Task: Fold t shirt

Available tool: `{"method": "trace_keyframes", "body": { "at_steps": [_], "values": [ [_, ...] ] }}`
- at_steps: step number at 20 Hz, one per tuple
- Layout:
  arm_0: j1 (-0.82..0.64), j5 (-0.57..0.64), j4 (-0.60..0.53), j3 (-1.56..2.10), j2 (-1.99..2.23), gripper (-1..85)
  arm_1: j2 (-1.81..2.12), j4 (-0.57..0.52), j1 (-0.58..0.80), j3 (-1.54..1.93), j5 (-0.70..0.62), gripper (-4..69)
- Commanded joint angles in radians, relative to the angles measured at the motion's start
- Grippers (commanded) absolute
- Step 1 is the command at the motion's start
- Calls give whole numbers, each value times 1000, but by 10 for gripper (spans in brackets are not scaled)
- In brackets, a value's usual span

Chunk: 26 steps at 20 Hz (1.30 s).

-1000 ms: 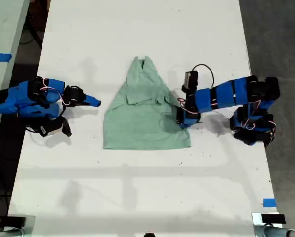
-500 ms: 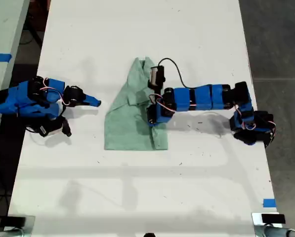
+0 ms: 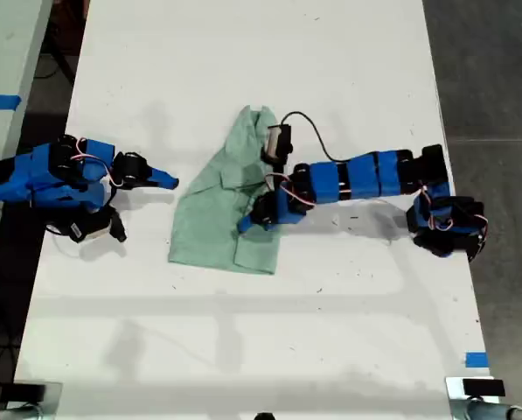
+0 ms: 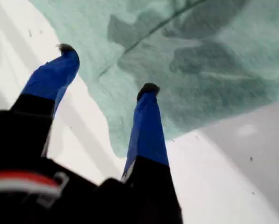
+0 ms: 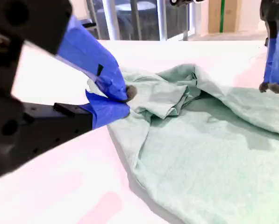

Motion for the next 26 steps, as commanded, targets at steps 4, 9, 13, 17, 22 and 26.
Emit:
{"method": "trace_keyframes", "body": {
  "at_steps": [4,9,13,17,22,26],
  "values": [
    [14,9,2,-15,6,-2,719,-81,29,805,209,-10],
    [20,3,-8,-9,6,-2,1190,-262,31,1411,207,-12],
    [29,-92,-12,17,6,46,1506,-273,40,1644,206,-12],
    [89,-244,-21,35,6,85,2091,-164,64,1960,175,-12],
    [77,-213,97,32,5,101,2283,-12,115,2020,110,-12],
    [69,-216,98,31,5,106,2283,63,130,2011,152,26]
  ]
}}
